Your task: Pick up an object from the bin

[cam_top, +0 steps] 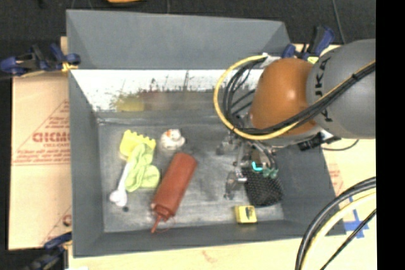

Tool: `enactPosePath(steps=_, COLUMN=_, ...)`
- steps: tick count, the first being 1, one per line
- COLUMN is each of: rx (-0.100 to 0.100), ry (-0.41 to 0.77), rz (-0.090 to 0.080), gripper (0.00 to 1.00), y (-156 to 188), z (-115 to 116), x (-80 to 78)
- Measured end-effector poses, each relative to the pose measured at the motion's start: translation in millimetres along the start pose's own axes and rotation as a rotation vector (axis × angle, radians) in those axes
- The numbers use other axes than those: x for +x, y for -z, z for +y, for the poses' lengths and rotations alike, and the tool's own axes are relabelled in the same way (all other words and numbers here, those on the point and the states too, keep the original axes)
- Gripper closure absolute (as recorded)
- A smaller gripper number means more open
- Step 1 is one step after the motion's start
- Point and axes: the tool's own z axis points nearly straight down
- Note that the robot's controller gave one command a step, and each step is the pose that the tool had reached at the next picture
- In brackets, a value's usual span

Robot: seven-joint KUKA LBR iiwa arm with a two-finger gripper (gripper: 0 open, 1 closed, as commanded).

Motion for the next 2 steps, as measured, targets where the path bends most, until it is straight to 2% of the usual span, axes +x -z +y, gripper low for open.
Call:
enactPosePath(steps=1, rx=0.000, ry=0.000, rz=-0.008, gripper=0.00, y=4.0, z=-0.1, x=-2.0)
enactPosePath(steps=2, rx=0.001, ry=0.322, rz=-0.009, gripper=0.00, y=-22.6, z=-41.5, x=-9.4)
